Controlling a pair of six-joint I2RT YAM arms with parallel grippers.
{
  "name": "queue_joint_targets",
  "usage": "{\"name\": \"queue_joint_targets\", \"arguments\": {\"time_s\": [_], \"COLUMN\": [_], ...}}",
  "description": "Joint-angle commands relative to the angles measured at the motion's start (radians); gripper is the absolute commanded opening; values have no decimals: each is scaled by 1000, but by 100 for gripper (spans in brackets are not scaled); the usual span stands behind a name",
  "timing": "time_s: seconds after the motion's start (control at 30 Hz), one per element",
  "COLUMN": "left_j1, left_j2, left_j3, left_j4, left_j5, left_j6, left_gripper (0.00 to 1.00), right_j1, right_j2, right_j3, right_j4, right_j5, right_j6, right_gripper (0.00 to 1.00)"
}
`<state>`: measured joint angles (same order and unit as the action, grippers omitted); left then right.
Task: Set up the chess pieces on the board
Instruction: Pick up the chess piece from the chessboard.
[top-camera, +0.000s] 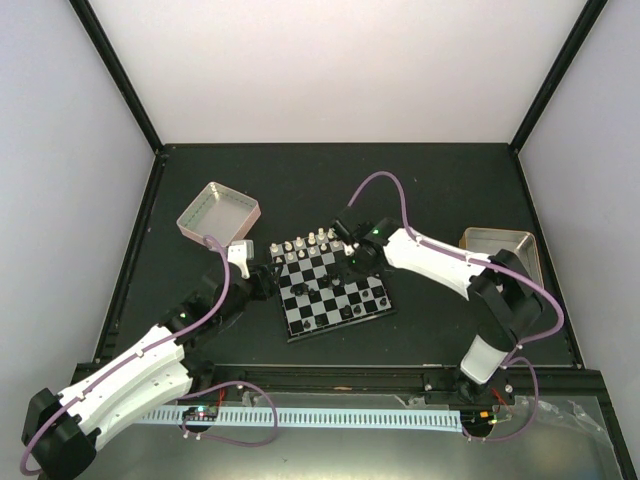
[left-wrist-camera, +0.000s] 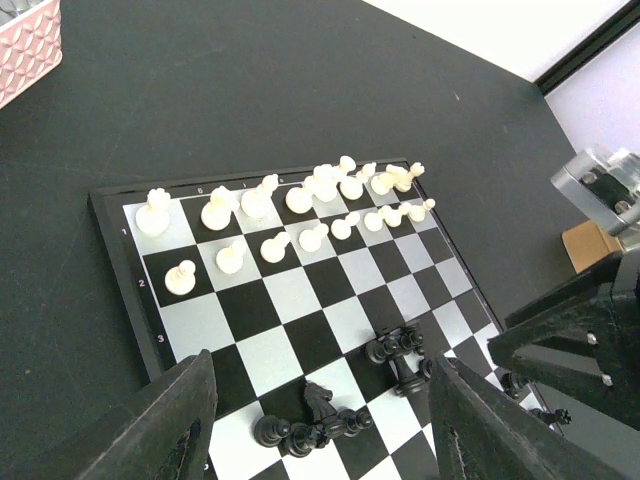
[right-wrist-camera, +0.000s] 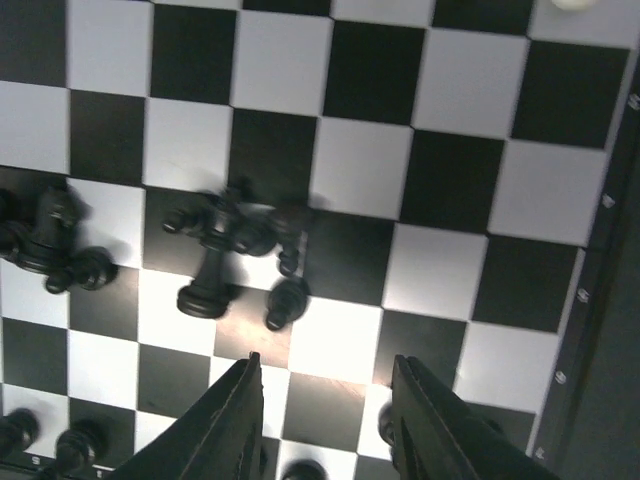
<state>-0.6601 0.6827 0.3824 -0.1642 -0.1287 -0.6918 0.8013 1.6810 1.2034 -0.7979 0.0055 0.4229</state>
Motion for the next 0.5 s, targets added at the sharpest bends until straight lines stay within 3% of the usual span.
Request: {"name": "queue_joint_targets", "arguments": {"time_s": [0.0,0.23,0.47], "left_j1": [10,10,12], "left_j2": [-5,-8,-6], "left_j3": [2,1,0], "left_j4": [16,11,10], "left_j5": [-3,-8,-12], "left_j6": [3,7,9], "left_gripper": [60,60,60], "right_j1": [20,30,29], "right_j2": [60,151,194], "right_j3": [65,118,144], "right_j4": [-2,-36,-56], "right_j5": [-39,-37,-15], "right_j6": [-42,-68,-89], "right_gripper": [37,35,22]}}
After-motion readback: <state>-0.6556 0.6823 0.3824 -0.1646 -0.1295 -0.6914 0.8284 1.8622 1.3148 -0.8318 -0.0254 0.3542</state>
